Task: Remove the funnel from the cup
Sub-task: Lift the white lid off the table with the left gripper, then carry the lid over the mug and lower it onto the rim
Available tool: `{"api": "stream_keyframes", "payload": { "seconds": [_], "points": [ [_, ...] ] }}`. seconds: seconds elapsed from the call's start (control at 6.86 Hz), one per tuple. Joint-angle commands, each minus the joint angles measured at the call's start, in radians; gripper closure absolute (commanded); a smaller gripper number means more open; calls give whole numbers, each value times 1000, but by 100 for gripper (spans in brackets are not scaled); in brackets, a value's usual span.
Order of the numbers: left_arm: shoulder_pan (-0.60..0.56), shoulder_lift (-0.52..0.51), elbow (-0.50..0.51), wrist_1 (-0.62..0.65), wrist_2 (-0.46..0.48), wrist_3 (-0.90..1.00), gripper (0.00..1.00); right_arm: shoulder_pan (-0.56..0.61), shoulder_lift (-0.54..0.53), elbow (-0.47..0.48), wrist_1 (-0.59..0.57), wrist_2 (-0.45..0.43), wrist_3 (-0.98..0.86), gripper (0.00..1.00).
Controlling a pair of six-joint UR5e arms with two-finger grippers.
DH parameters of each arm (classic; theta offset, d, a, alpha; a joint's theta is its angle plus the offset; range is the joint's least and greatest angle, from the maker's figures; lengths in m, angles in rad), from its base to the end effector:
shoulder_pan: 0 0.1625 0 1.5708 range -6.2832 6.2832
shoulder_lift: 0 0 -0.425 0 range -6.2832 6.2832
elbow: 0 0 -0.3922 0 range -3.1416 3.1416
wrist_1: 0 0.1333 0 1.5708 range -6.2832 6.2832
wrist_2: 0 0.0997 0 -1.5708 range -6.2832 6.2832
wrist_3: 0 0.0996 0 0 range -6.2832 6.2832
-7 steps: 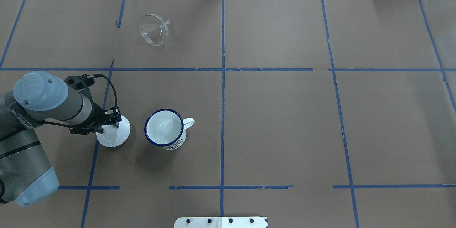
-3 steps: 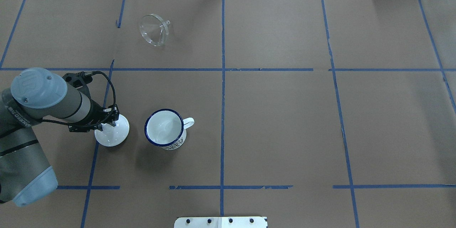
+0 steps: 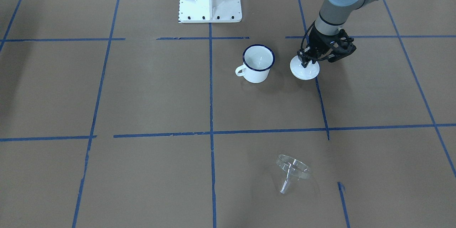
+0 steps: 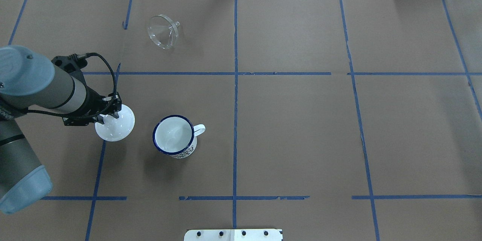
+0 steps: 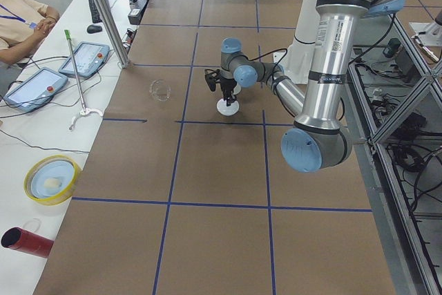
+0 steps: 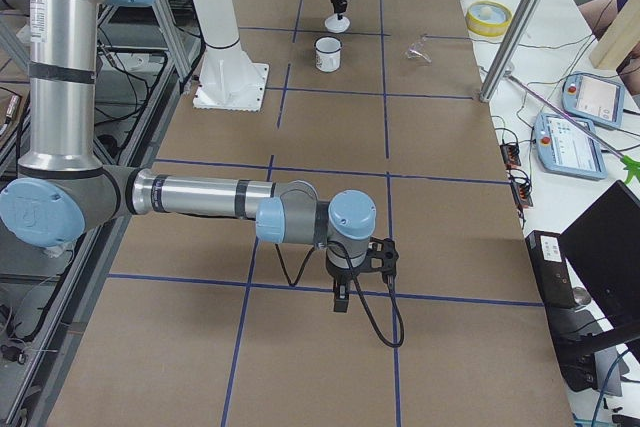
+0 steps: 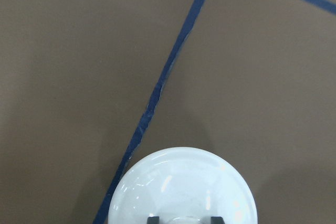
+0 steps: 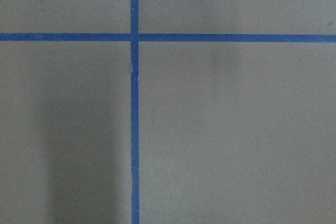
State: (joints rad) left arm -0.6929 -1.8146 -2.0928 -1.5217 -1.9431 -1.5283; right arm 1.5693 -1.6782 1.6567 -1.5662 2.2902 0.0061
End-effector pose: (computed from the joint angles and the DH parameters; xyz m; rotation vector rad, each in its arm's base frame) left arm 0.3392 -0.4078 0.3075 -0.0785 0.7965 -0.4824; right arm 0.0670 -0.4451 0.6701 -0.0189 -0.7193 0.0105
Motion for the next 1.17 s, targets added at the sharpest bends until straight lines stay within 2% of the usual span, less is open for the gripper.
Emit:
{"api": "stream_keyframes", "payload": {
  "seconds": [0.0,0.15,0.44,0.58,1.02],
  "points": [
    [-30,-238,-21,295,-4,-9,100,0,0,0,0,0,0,0],
    [-19,-279,-7,304,-10,-42,100,0,0,0,0,0,0,0],
    [91,-314,54,301,-4,-87,100,0,0,0,0,0,0,0],
    [99,-346,94,301,-5,-91,100,0,0,0,0,0,0,0],
    [125,-354,117,298,-4,-110,100,0,0,0,0,0,0,0]
  ]
}}
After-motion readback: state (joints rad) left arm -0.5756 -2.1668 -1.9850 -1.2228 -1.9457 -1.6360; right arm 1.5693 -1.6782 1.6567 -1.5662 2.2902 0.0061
